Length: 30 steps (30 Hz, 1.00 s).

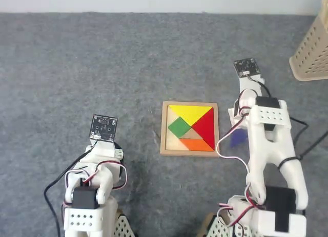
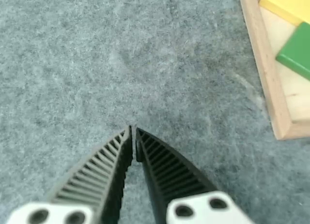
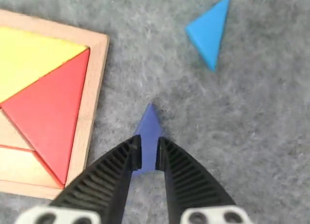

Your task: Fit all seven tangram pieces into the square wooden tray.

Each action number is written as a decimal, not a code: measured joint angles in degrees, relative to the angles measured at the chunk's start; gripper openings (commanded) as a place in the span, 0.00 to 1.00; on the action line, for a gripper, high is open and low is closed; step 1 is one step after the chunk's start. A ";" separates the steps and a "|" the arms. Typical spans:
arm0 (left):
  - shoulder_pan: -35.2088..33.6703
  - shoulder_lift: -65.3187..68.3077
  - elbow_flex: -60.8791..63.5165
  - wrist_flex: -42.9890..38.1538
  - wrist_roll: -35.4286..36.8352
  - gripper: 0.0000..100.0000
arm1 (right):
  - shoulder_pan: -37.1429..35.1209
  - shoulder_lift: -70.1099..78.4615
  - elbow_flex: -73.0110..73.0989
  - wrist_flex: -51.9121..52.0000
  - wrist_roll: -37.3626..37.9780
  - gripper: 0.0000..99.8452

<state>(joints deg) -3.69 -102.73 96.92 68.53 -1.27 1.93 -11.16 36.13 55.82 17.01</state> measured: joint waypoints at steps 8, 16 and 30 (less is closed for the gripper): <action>0.00 0.00 0.00 0.00 0.00 0.01 | 0.00 1.41 -3.43 0.00 -1.41 0.18; 0.00 0.00 0.00 0.00 0.00 0.01 | -3.69 21.01 -23.91 1.49 -1.76 0.18; 0.00 0.00 0.00 0.00 0.00 0.01 | -0.88 41.49 -45.19 3.69 -4.13 0.18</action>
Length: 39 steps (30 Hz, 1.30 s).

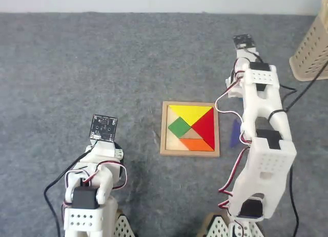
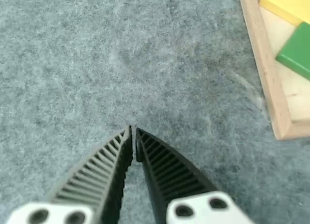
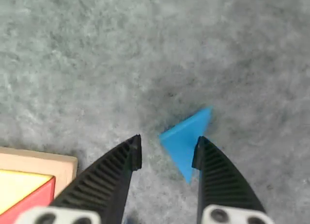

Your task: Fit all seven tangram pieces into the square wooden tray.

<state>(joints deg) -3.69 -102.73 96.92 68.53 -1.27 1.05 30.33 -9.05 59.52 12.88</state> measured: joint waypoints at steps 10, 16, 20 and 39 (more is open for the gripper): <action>0.00 0.00 0.00 0.00 0.00 0.01 | -0.09 0.00 0.00 1.49 0.00 0.18; 0.00 0.00 0.00 0.00 0.00 0.01 | 1.67 1.76 -0.44 2.55 0.00 0.18; 0.00 0.00 0.00 0.00 0.00 0.01 | 2.46 4.22 -1.05 2.29 -0.09 0.18; 0.00 0.00 0.00 0.00 0.00 0.01 | 1.93 4.66 -1.14 -2.20 -0.44 0.18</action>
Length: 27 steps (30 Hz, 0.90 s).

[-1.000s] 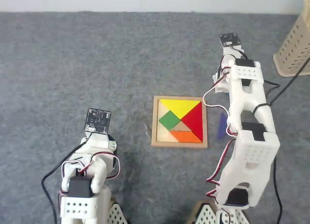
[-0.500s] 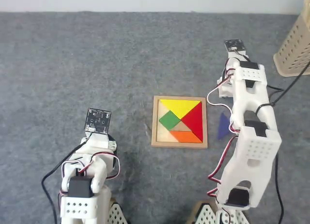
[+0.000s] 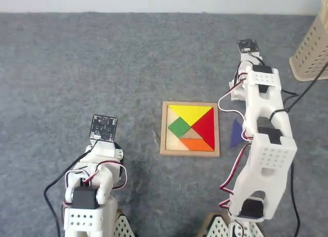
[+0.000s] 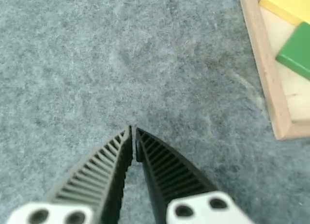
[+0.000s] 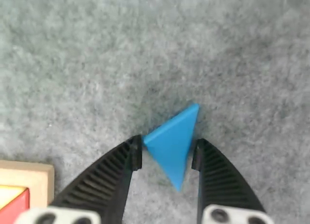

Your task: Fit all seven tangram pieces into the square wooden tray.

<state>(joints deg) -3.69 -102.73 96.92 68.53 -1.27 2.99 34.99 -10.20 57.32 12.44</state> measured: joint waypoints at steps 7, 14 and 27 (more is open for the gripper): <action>0.00 0.00 0.00 0.00 0.00 0.01 | 0.00 0.53 0.00 -1.76 -0.09 0.18; 0.00 0.00 0.00 0.00 0.00 0.01 | 0.00 1.23 0.00 -1.76 -0.09 0.05; 0.00 0.00 0.00 0.00 0.00 0.01 | 0.26 0.62 -1.41 3.16 -0.09 0.02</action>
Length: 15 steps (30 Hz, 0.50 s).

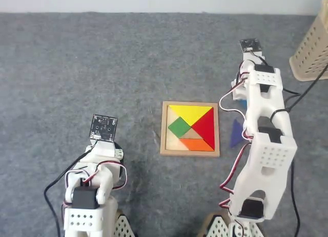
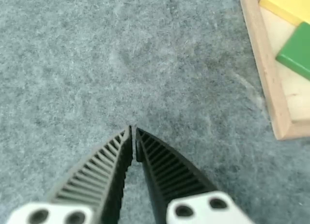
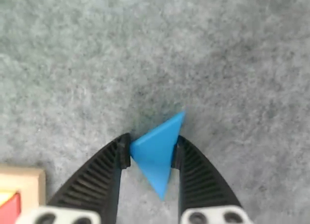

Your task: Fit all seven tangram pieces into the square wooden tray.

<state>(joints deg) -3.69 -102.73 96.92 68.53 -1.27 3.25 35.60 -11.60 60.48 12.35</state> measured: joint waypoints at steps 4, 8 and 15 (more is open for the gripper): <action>0.00 0.00 0.00 0.00 0.00 0.01 | -0.26 -1.76 0.26 5.19 0.09 0.01; 0.00 0.00 0.00 0.00 0.00 0.01 | -2.11 -6.51 5.01 7.30 0.09 0.01; 0.00 0.00 0.00 0.00 0.00 0.01 | -11.52 -22.95 23.12 2.20 0.09 0.01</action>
<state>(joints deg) -3.69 -102.73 96.92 68.53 -1.27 -8.26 12.66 11.52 62.68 12.44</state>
